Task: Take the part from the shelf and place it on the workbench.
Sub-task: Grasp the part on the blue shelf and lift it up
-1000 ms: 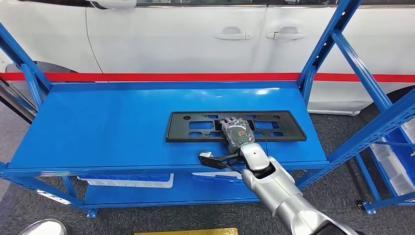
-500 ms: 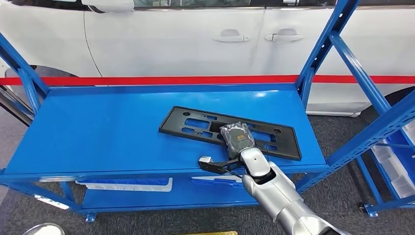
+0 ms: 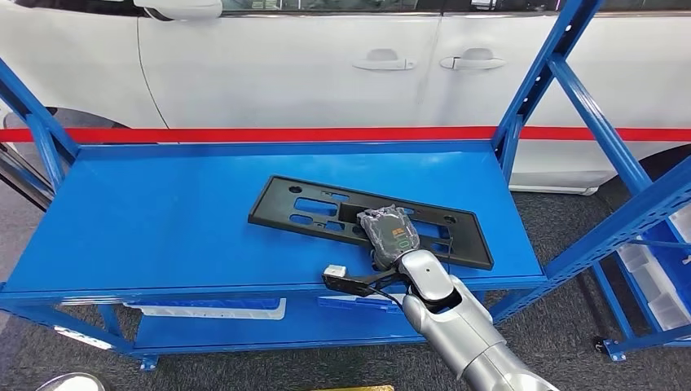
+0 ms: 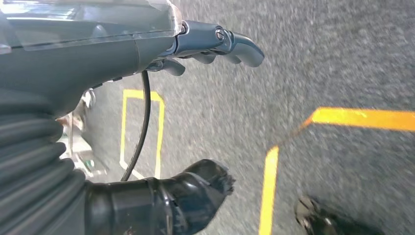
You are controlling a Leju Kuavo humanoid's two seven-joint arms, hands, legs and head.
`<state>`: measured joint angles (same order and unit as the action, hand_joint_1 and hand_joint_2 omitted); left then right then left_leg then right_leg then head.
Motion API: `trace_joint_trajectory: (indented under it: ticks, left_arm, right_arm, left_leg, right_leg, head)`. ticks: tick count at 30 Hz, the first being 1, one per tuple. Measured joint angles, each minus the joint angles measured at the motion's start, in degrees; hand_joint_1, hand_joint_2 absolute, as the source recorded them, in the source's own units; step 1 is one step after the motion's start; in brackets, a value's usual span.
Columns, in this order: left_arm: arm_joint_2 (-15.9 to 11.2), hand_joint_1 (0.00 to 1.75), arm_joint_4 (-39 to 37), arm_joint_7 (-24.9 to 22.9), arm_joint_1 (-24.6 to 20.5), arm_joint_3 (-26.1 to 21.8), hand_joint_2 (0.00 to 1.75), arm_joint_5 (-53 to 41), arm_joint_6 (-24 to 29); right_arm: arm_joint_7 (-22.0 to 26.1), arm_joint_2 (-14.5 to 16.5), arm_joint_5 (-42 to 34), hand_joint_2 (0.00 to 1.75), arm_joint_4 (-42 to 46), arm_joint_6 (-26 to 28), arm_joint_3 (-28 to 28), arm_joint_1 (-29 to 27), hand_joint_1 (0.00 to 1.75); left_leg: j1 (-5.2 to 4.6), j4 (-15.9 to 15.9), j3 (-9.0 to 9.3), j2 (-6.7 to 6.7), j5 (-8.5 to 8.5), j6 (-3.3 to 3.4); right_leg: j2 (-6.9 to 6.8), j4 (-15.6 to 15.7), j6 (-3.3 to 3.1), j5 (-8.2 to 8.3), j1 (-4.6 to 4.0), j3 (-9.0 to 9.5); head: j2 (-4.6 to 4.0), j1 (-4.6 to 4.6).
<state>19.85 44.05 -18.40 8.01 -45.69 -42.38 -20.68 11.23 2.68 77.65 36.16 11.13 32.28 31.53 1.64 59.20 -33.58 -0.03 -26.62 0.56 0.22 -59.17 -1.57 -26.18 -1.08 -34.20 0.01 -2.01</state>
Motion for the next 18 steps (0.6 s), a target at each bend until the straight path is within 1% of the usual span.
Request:
trace_joint_trajectory:
  ticks: [2,3,4,6,7,8,9,10,11,12,13,14,15,17,18]
  left_arm:
    - [0.0,0.00,0.5,-0.6,0.5,1.2,1.75,1.4,0.6]
    - [0.0,0.00,0.8,-0.8,0.8,1.7,1.75,1.9,0.8]
    - [0.0,0.00,1.1,-0.9,1.0,2.2,1.75,2.2,1.0]
    - [-0.1,0.00,1.5,-1.0,1.4,2.8,1.75,2.5,1.1]
    - [-0.1,0.00,1.6,-1.0,1.5,3.1,1.75,2.6,1.1]
    - [-0.2,0.00,1.8,-1.1,1.6,3.2,1.75,2.6,1.2]
    - [-0.2,0.00,1.9,-1.1,1.7,3.3,1.75,2.6,1.2]
    - [-0.2,0.00,2.0,-1.1,1.8,3.5,1.75,2.6,1.2]
    - [-0.2,0.00,2.1,-1.1,1.8,3.6,1.75,2.6,1.2]
    - [-0.2,0.00,2.2,-1.1,1.9,3.7,1.75,2.6,1.2]
    - [-0.2,0.00,2.3,-1.1,1.9,3.9,1.75,2.6,1.2]
    - [-0.2,0.00,2.3,-1.1,1.9,4.1,1.75,2.6,1.2]
    - [-0.2,0.00,2.4,-1.1,1.9,4.2,1.75,2.6,1.2]
    - [-0.1,0.00,2.5,-1.1,2.0,4.3,1.75,2.6,1.2]
    - [0.0,0.00,2.5,-1.1,2.0,4.3,1.75,2.6,1.2]
  right_arm:
    - [1.0,-0.6,-1.8,1.75,4.1,0.2,-0.1,-1.2,1.75]
    - [1.4,-0.9,-2.5,1.75,6.3,0.1,-0.2,-1.9,1.75]
    - [1.6,-1.1,-3.1,1.75,8.4,0.0,-0.2,-2.4,1.75]
    - [1.6,-1.3,-3.6,1.75,11.2,-0.2,-0.3,-3.2,1.75]
    - [1.7,-1.4,-3.6,1.75,12.3,-0.2,-0.3,-3.7,1.75]
    - [1.7,-1.5,-3.7,1.75,13.1,-0.3,-0.3,-4.2,1.75]
    - [1.7,-1.7,-3.7,1.75,13.8,-0.3,-0.3,-4.7,1.75]
    - [1.7,-1.8,-3.7,1.75,14.4,-0.3,-0.3,-5.0,1.75]
    - [1.7,-1.9,-3.7,1.75,14.9,-0.3,-0.3,-5.2,1.75]
    - [1.7,-2.1,-3.7,1.75,15.3,-0.3,-0.3,-5.2,1.75]
    - [1.7,-2.2,-3.7,1.75,15.7,-0.3,-0.4,-5.3,1.75]
    - [1.7,-2.3,-3.7,1.75,16.1,-0.3,-0.4,-5.4,1.75]
    - [1.8,-2.4,-3.7,1.75,16.4,-0.3,-0.4,-5.5,1.75]
    - [1.8,-2.5,-3.7,1.75,16.9,-0.3,-0.4,-5.7,1.75]
    - [1.9,-2.6,-3.7,1.75,17.1,-0.3,-0.4,-5.7,1.75]
  left_leg:
    - [0.16,0.1,0.12,0.08,-0.32,-0.59]
    - [0.15,1.2,-0.23,0.09,-1.15,-0.78]
    - [0.12,3.3,-1.12,0.08,-2.58,-0.90]
    - [0.07,10.2,-4.25,0.02,-6.20,-1.04]
    - [0.06,13.3,-5.72,0.01,-7.31,-1.19]
    - [0.07,14.7,-6.42,0.02,-7.37,-1.33]
    - [0.10,14.2,-6.22,0.04,-6.47,-1.45]
    - [0.14,11.7,-5.02,0.05,-4.73,-1.53]
    - [0.19,8.1,-3.29,0.07,-2.92,-1.59]
    - [0.12,4.8,-1.71,0.05,-1.79,-1.57]
    - [0.05,2.6,-0.65,-0.01,-1.13,-1.36]
    - [-0.06,1.5,-0.21,-0.07,-1.07,-1.11]
    - [-0.23,1.4,-0.24,-0.15,-1.23,-0.80]
    - [-0.19,1.3,-0.35,-0.15,-0.96,-0.15]
    - [-0.13,1.2,-0.33,-0.11,-0.84,0.18]
  right_leg:
    - [0.02,1.0,-0.52,0.45,0.13,0.61]
    - [-0.02,1.6,-0.84,0.75,0.26,0.99]
    - [-0.06,2.2,-1.13,1.04,0.43,1.30]
    - [-0.10,2.3,-1.47,1.15,0.38,1.31]
    - [-0.10,2.2,-1.53,1.10,0.35,1.21]
    - [-0.10,2.0,-1.55,1.00,0.33,1.13]
    - [-0.08,1.8,-1.50,0.88,0.35,1.06]
    - [-0.04,1.5,-1.36,0.68,0.41,0.99]
    - [0.01,0.9,-1.12,0.38,0.49,0.86]
    - [0.05,0.2,-0.78,0.00,0.44,0.58]
    - [0.08,-0.4,-0.44,-0.32,0.39,0.23]
    - [0.09,-1.0,-0.13,-0.54,0.31,-0.11]
    - [0.11,-1.2,0.12,-0.59,0.24,-0.35]
    - [0.13,-1.5,0.52,-0.72,0.39,-0.52]
    - [0.12,-2.2,0.82,-1.31,0.50,-0.85]
  head:
    - [0.00,-0.01]
    - [0.01,-0.05]
    - [0.01,-0.08]
    - [0.00,-0.13]
    - [-0.01,-0.12]
    - [-0.01,-0.12]
    - [-0.01,-0.11]
    - [0.00,-0.11]
    - [0.00,-0.11]
    - [0.00,-0.11]
    - [0.01,-0.08]
    - [0.00,-0.05]
    - [0.00,-0.03]
    - [-0.01,-0.03]
    - [0.00,-0.03]
